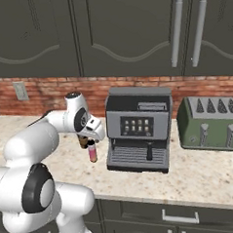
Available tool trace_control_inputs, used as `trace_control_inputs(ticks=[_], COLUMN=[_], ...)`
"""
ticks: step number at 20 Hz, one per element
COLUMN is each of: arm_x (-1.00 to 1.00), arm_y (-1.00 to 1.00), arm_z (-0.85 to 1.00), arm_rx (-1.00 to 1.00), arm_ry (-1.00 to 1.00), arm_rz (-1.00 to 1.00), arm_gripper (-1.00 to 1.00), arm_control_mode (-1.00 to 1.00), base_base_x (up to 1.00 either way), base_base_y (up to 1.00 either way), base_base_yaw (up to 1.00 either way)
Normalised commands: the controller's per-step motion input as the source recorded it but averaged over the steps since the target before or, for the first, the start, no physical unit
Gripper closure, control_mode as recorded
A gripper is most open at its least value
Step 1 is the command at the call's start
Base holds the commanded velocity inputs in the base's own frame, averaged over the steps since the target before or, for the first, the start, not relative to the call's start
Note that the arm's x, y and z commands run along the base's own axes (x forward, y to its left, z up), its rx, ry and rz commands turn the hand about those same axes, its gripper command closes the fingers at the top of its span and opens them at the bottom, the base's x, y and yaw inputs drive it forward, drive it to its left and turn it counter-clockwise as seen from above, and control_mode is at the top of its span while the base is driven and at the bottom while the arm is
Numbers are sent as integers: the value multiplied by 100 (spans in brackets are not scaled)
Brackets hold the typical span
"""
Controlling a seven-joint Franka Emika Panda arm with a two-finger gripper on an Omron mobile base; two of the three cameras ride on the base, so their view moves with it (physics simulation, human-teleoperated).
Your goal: Move the drinks to the dining counter.
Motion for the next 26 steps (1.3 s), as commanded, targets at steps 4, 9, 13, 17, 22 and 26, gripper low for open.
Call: trace_control_inputs(ticks=[4,9,13,17,22,26], arm_x=[-5,0,0,0,0,5], arm_y=[-2,-1,0,0,0,0], arm_z=[-2,0,-5,-8,-10,-10], arm_rx=[0,0,0,0,0,0], arm_ry=[2,2,1,1,0,0], arm_rz=[-4,-3,0,0,0,0], arm_gripper=[-100,-100,-100,-100,-100,-100], arm_control_mode=[-100,-100,-100,-100,-100,-100], base_base_x=[0,0,0,0,0,0], base_base_y=[0,0,0,0,0,0], base_base_yaw=[0,0,0,0,0,0])
